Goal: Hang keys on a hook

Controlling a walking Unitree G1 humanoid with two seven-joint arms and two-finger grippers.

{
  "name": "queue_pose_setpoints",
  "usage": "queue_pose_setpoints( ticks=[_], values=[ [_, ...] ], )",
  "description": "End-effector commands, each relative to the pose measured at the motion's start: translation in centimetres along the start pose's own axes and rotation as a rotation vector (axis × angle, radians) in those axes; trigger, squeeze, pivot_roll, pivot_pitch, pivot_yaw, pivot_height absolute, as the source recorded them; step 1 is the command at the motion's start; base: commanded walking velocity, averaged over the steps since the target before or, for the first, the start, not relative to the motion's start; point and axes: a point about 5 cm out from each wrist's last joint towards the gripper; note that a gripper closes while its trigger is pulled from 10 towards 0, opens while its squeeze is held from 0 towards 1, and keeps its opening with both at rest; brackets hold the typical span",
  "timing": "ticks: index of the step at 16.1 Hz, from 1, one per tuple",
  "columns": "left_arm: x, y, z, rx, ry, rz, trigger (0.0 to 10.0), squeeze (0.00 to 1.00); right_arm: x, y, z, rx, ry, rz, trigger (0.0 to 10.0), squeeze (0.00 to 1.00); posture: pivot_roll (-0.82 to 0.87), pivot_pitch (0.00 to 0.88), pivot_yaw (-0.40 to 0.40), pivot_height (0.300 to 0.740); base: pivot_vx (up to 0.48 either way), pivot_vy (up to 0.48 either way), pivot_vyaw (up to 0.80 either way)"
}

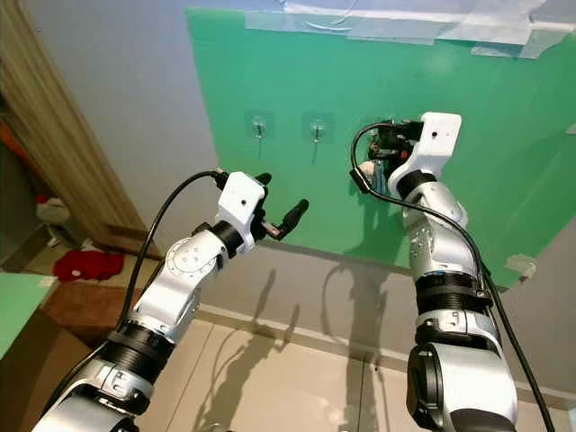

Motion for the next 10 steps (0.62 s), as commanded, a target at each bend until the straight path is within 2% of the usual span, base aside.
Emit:
queue_pose_setpoints(
  ticks=[1, 5, 6, 10],
  values=[
    [-0.5, 0.0, 0.1, -0.004, 0.015, -0.016, 10.0, 0.00, 0.3, -2.0, 0.4, -0.089, -0.025, -0.028, 0.0, 0.00, -0.12, 0.000, 0.078, 0.731, 0.000, 0.000, 0.00],
    [-0.4, 0.0, 0.2, -0.005, 0.017, -0.021, 10.0, 0.00, 0.5, -2.2, 0.5, -0.096, -0.034, -0.053, 0.0, 0.00, -0.12, 0.000, 0.063, 0.731, 0.000, 0.000, 0.00],
    [-0.1, 0.1, 0.1, -0.001, 0.020, -0.024, 10.0, 0.00, 0.7, -2.3, 0.6, -0.099, -0.040, -0.068, 0.0, 0.00, -0.13, 0.000, 0.030, 0.731, 0.000, 0.000, 0.00],
    [0.5, -0.2, 0.3, 0.004, 0.032, -0.006, 10.0, 0.00, 0.6, -2.1, 0.5, -0.097, -0.022, -0.059, 0.0, 0.00, -0.13, 0.000, 0.019, 0.731, 0.000, 0.000, 0.00]
  ],
)
Point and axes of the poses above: a point about 5 cm out from each wrist's last joint towards the gripper, its own z axis pointing back from the gripper into the wrist, its own y axis along the axis of the wrist's last joint, x = y × z, and after that the axes turned 3 degrees about z, right-handed
